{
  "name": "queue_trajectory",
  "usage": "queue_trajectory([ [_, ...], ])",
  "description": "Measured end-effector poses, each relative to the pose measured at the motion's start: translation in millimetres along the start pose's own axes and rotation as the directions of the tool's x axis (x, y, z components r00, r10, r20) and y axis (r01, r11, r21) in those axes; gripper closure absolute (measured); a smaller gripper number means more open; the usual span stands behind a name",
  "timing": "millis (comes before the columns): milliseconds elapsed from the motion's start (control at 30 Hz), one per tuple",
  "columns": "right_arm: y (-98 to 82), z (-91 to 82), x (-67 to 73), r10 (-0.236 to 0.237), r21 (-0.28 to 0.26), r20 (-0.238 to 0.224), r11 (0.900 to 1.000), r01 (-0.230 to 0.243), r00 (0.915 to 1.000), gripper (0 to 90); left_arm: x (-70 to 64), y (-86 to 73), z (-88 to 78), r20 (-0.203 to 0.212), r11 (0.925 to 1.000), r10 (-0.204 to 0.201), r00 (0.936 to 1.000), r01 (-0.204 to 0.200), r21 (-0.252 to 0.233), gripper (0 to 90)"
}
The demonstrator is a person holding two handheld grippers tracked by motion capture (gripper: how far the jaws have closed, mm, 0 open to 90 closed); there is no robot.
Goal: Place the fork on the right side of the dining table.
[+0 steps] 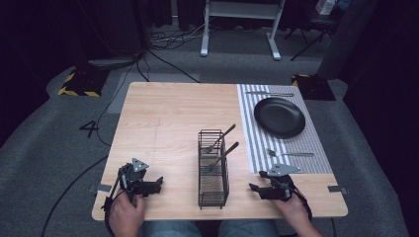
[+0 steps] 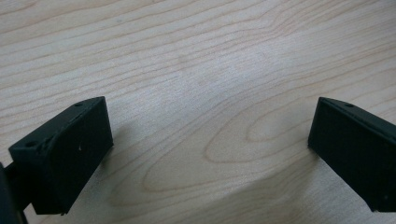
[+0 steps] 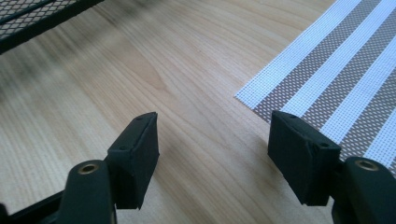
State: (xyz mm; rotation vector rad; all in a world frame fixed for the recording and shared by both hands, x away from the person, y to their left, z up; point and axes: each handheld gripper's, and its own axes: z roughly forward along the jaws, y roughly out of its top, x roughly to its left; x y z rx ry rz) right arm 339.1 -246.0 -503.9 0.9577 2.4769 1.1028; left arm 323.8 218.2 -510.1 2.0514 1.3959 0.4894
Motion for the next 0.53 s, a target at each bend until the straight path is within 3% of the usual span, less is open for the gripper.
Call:
queue_trajectory([
  [167,-2.0,1.8,1.8,-0.022,-0.016,0.025,1.000,0.023,0.9994,31.5,0.0,0.0,0.0,0.000,1.0000,0.000,1.0000,0.000,0.000,0.0],
  [333,-1.6,4.4,2.2,-0.033,-0.007,0.018,0.999,0.033,0.9993,19.7,0.0,-0.1,0.0,0.000,1.0000,0.000,1.0000,0.000,0.000,0.0],
  [400,-1.3,5.2,2.4,-0.027,0.004,0.027,1.000,0.027,0.9993,15.0,0.0,-0.1,0.0,0.000,1.0000,0.000,1.0000,0.000,0.000,0.0],
  [533,-1.7,5.1,4.1,-0.011,0.005,0.046,1.000,0.011,0.9989,14.3,0.0,-0.1,0.0,0.000,1.0000,0.000,1.0000,0.000,0.000,0.0],
])
